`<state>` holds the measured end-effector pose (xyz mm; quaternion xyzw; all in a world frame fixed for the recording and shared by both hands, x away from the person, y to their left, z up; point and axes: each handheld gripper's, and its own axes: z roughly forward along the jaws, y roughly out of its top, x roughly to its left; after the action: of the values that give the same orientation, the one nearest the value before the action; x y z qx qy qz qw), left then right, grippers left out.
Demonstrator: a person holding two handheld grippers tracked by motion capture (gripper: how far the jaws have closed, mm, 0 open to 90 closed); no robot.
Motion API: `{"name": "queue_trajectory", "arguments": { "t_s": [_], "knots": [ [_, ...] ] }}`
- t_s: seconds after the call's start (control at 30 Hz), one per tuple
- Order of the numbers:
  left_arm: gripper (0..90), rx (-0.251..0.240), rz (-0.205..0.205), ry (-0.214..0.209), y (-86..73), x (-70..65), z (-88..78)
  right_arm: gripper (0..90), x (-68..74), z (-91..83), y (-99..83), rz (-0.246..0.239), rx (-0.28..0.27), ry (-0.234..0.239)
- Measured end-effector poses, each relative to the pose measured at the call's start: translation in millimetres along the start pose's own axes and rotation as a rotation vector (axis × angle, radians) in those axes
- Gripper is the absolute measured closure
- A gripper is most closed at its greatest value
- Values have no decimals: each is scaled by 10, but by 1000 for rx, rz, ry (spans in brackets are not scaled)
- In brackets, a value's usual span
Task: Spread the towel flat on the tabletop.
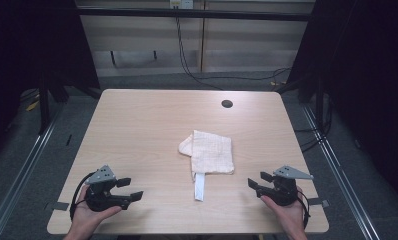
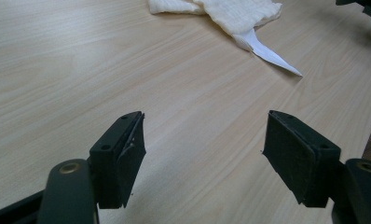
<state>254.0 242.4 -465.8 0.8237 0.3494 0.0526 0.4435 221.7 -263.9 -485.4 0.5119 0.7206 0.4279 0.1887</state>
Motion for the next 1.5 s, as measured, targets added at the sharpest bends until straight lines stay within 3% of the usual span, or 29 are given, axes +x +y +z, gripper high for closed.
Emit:
{"name": "queue_trajectory", "arguments": {
  "t_s": [0.13, 0.23, 0.33, 0.47, 0.63, 0.8, 0.93, 1.2, 1.37, 1.4, 1.5],
  "knots": [
    [286, -9, -6, 11, 7, 4, 15, 413, 9, 16, -5, 1, 12, 24],
    [287, -10, -14, 11, 14, 16, 22, 431, 1, 49, -18, 17, 58, 91],
    [288, -7, -9, 7, 22, 1, 37, 432, 43, 71, -12, -7, 80, 108],
    [288, -2, 3, 0, 5, -25, 30, 433, 100, 58, 17, -23, 73, 137],
    [290, -3, 27, -11, 0, -55, -2, 534, 200, 45, 90, -62, 73, 170],
    [326, -22, 30, -16, 5, -43, 0, 545, 271, 24, 153, -69, 63, 198],
    [288, -3, 3, -24, -2, -20, 26, 509, 262, 25, 202, -73, 60, 198],
    [296, -13, -7, -21, -11, -18, 9, 440, 263, 37, 299, -91, 63, 198],
    [321, -18, 0, -27, -13, -22, 0, 403, 300, 119, 466, -124, 56, 200],
    [320, -24, -2, -33, -11, -25, -9, 369, 324, 201, 548, -133, 56, 212],
    [317, -27, -1, -25, -15, -25, -22, 353, 380, 323, 565, -159, 79, 228]
  ]
}}
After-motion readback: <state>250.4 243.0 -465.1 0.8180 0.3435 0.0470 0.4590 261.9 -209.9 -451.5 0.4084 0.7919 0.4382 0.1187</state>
